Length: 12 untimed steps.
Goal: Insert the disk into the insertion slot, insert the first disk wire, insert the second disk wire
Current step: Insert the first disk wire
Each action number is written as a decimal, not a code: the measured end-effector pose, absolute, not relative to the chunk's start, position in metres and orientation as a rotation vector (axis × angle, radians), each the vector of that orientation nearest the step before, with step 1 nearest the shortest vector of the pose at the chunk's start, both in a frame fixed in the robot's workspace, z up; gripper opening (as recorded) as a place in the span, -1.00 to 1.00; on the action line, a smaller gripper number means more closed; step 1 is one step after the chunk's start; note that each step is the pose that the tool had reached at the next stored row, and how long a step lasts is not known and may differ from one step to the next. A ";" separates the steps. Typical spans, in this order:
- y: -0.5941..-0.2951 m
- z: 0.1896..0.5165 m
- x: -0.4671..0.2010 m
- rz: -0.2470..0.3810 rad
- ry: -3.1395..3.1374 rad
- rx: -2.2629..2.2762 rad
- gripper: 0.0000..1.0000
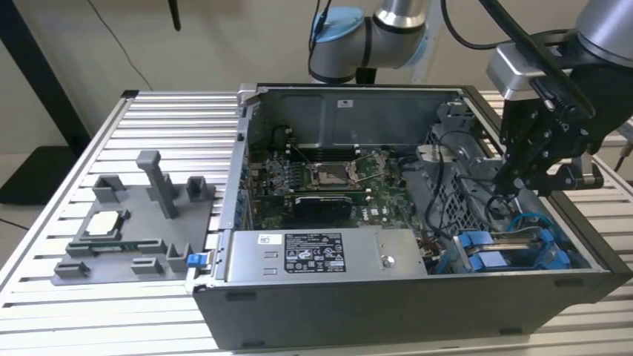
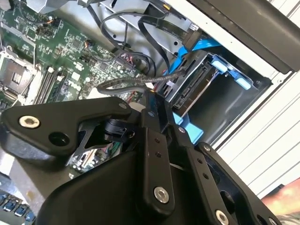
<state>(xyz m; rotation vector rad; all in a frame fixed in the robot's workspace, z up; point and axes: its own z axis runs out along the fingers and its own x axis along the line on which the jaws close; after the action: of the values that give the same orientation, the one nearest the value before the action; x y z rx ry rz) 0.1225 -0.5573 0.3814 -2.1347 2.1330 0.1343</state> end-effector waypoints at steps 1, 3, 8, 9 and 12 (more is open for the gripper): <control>-0.557 0.381 0.123 0.141 2.136 -2.137 -1.00; -0.558 0.381 0.125 0.156 2.144 -2.142 -1.00; -0.560 0.381 0.132 0.181 2.156 -2.151 -1.00; -0.561 0.380 0.133 0.183 2.157 -2.151 -1.00; -0.564 0.380 0.134 0.183 2.157 -2.152 -1.00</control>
<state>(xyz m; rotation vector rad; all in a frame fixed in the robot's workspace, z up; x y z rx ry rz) 0.1344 -0.5637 0.3801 -2.1517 2.1571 0.1834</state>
